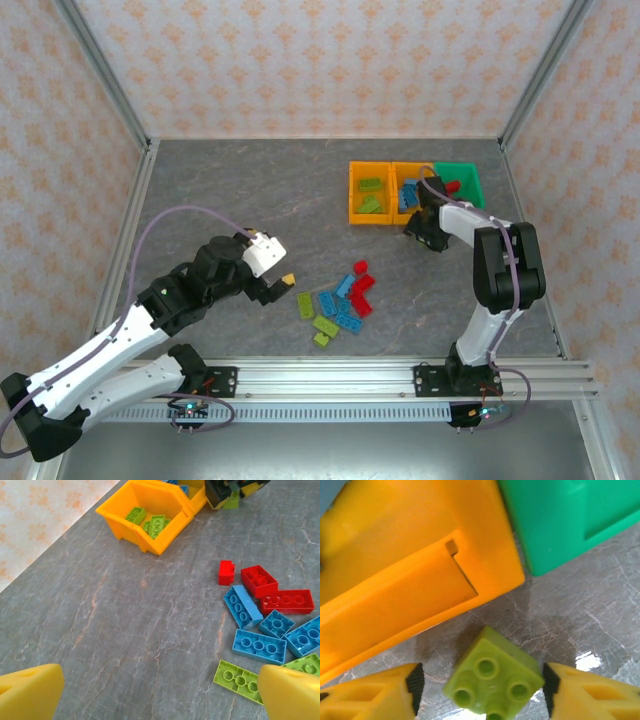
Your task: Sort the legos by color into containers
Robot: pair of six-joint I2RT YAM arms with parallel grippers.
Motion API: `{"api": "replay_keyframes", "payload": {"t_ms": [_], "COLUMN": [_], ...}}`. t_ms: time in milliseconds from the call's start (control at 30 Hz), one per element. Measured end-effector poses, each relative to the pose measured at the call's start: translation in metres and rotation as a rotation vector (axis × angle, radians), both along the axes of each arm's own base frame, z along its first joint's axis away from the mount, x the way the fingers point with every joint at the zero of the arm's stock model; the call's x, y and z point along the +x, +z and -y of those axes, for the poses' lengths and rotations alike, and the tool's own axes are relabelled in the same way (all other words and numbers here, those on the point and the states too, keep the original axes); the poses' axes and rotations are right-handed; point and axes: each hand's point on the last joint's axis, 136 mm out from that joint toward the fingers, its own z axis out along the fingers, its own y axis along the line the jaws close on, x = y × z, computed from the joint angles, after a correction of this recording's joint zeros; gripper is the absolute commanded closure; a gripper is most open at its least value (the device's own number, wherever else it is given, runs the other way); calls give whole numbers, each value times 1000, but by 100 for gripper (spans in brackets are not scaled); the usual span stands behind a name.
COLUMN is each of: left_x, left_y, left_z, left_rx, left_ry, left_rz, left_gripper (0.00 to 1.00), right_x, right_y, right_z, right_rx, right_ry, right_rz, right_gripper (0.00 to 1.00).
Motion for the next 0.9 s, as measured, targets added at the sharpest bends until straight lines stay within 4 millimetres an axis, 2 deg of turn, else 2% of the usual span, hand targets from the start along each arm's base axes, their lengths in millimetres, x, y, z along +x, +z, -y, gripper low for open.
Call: {"api": "replay_keyframes", "payload": {"t_ms": [100,267,433,533,667,767,900], "left_x": [-3,-7,-7,-6,-4,-4,-1], "left_y": [-6,-11,-8,-8,-8,-5,0], "left_z": [4,7,8,7,6,5,2], "left_rx": [13,34,37,40,39,30,15], "left_ry": [-45,-92,-104,-105,-96,-93,-71], "left_rz": [7,15,34,39,40,50,66], "left_gripper": [0,0,0,0,0,0,0], "right_x": [-2,-5,-27,-36,-34,-25,7], "right_y": [-3,-2,6,32,92,132,173], "right_z": [1,3,4,2,-12,-41,-93], "right_rx": [-7,-15,-4,22,69,113,169], "right_ry": [13,12,7,6,44,121,244], "right_rz": [-8,4,12,72,237,329,402], "right_gripper": [53,61,62,63,67,67,67]}}
